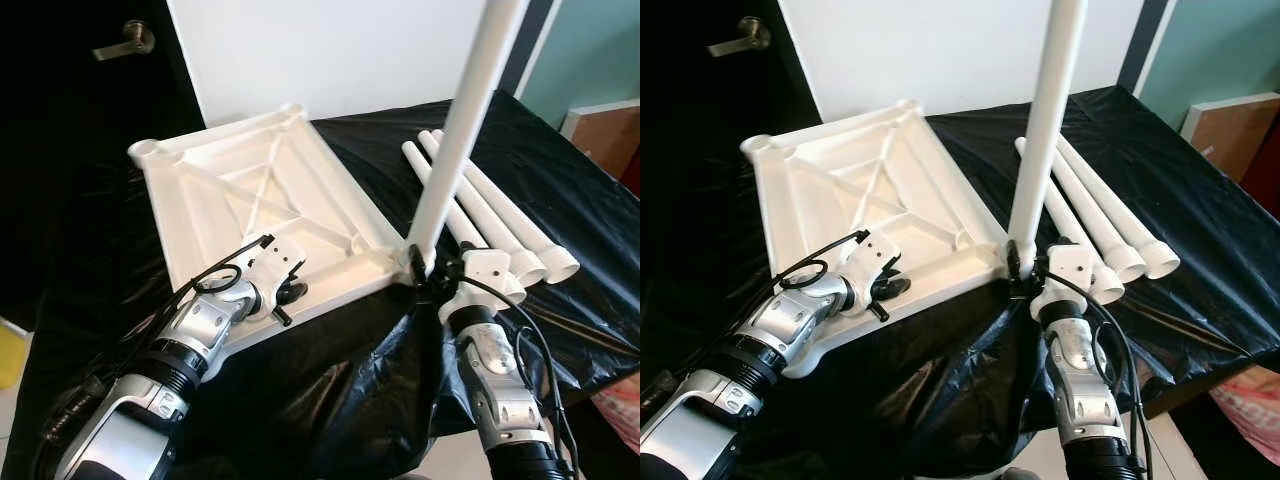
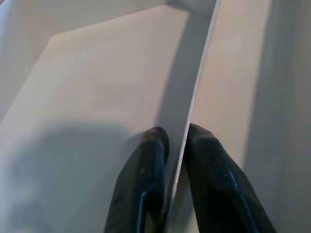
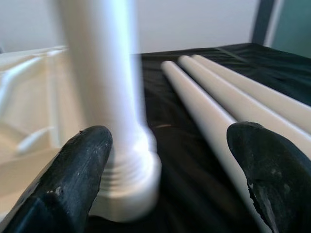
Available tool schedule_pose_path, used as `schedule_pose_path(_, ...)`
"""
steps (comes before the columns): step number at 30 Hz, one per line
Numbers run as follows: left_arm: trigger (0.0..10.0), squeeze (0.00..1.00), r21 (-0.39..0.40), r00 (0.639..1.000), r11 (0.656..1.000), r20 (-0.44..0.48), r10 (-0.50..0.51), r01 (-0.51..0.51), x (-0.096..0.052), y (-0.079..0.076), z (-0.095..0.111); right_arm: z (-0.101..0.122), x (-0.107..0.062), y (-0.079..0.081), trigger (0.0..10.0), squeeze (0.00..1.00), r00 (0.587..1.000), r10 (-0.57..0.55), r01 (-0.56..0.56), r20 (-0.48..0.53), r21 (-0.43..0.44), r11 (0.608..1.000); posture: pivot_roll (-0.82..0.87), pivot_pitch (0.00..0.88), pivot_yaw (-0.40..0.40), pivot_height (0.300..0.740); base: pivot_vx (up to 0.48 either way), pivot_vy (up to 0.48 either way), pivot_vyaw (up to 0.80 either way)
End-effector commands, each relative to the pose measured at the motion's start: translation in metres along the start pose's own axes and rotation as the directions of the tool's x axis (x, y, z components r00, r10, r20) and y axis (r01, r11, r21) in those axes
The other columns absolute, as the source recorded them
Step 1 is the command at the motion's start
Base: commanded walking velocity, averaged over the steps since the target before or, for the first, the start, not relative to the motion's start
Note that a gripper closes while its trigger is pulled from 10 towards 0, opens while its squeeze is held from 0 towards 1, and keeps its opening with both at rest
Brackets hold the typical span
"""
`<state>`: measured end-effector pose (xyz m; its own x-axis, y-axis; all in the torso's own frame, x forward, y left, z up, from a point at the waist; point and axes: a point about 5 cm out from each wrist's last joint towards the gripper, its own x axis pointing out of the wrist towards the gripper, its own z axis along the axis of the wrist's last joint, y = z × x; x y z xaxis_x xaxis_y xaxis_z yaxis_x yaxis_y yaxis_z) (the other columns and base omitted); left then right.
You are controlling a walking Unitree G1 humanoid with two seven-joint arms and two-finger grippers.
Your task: Building children table
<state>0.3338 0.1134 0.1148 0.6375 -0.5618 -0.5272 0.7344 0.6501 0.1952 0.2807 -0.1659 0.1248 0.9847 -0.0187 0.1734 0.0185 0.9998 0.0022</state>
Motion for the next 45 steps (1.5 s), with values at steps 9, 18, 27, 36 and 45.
schedule_pose_path(9,0.0,0.00,-0.064,0.995,0.993,0.001,0.098,-0.097,-0.019,0.017,-0.002,-0.003,-0.001,0.000,10.0,0.00,1.000,-0.008,0.008,-0.010,0.013,1.000,-0.05,0.065,0.047,0.740,0.000,0.000,0.00)
schedule_pose_path(18,10.0,0.00,-0.007,0.970,0.972,0.075,-0.232,0.233,-0.014,-0.042,0.001,-0.002,0.004,0.001,10.0,0.00,1.000,0.002,-0.002,-0.006,0.010,1.000,-0.04,0.071,0.040,0.740,0.000,0.000,0.00)
schedule_pose_path(27,10.0,1.00,-0.046,0.952,0.961,0.160,-0.261,0.272,-0.013,-0.051,0.013,-0.004,0.005,0.003,10.0,0.00,1.000,0.026,-0.026,-0.014,0.005,1.000,-0.05,0.072,0.039,0.740,0.000,0.000,0.00)
schedule_pose_path(36,10.0,0.00,0.007,0.880,0.966,0.411,-0.239,0.259,-0.039,-0.028,0.045,-0.009,0.000,0.008,10.0,0.00,0.996,0.084,-0.084,-0.035,0.002,0.996,-0.04,0.072,0.040,0.740,0.000,0.000,0.00)
schedule_pose_path(45,10.0,0.00,-0.005,0.856,0.970,0.471,-0.213,0.245,-0.053,-0.013,0.050,-0.012,-0.005,0.010,10.0,0.00,0.992,0.114,-0.114,-0.052,-0.003,0.993,-0.04,0.074,0.040,0.740,0.000,0.000,0.00)
